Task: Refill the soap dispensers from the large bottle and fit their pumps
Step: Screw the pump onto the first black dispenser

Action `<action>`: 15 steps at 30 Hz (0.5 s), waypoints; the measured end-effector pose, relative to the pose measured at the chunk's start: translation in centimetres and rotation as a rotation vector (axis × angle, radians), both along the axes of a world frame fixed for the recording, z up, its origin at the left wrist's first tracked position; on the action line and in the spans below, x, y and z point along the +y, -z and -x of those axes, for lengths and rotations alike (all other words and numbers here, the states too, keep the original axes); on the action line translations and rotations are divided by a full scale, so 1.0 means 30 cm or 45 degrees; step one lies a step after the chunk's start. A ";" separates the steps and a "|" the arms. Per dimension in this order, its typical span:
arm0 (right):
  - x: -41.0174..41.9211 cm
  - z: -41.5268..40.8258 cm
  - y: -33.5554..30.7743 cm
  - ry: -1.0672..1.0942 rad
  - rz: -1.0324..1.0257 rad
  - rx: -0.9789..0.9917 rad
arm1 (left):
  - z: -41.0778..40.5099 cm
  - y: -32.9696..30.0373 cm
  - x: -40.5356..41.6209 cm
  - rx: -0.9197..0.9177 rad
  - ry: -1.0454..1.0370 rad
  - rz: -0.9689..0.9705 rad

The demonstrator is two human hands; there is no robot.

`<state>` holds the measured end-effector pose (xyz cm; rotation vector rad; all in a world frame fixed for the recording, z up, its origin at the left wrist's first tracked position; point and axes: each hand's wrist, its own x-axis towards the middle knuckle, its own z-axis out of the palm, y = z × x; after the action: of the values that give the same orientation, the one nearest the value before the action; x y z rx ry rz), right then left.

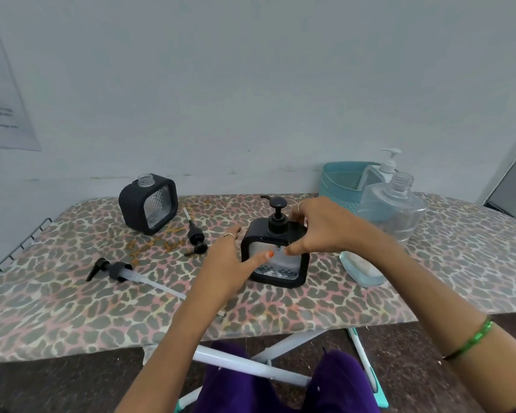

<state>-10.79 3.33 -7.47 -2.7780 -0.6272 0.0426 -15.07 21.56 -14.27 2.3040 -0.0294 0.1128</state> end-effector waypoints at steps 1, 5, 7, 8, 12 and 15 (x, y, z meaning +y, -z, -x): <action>-0.004 -0.003 -0.002 0.030 -0.002 -0.039 | -0.002 -0.011 -0.008 0.081 -0.004 -0.068; -0.034 -0.006 -0.075 0.119 -0.035 -0.194 | -0.009 -0.029 -0.037 0.375 0.072 -0.371; -0.057 0.002 -0.148 0.171 -0.114 -0.286 | -0.019 -0.034 -0.055 0.460 0.109 -0.493; -0.072 0.007 -0.189 0.209 -0.164 -0.350 | -0.026 -0.037 -0.066 0.499 0.125 -0.555; -0.159 0.015 -0.333 0.358 -0.419 -0.618 | -0.048 -0.052 -0.107 0.590 0.210 -0.760; -0.237 -0.021 -0.406 0.455 -0.616 -0.723 | -0.063 -0.048 -0.136 0.607 0.243 -0.932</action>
<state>-10.15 -3.79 4.72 -2.3617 -0.2005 -0.8726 -13.17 17.47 -12.82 2.9737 -0.0517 -0.6452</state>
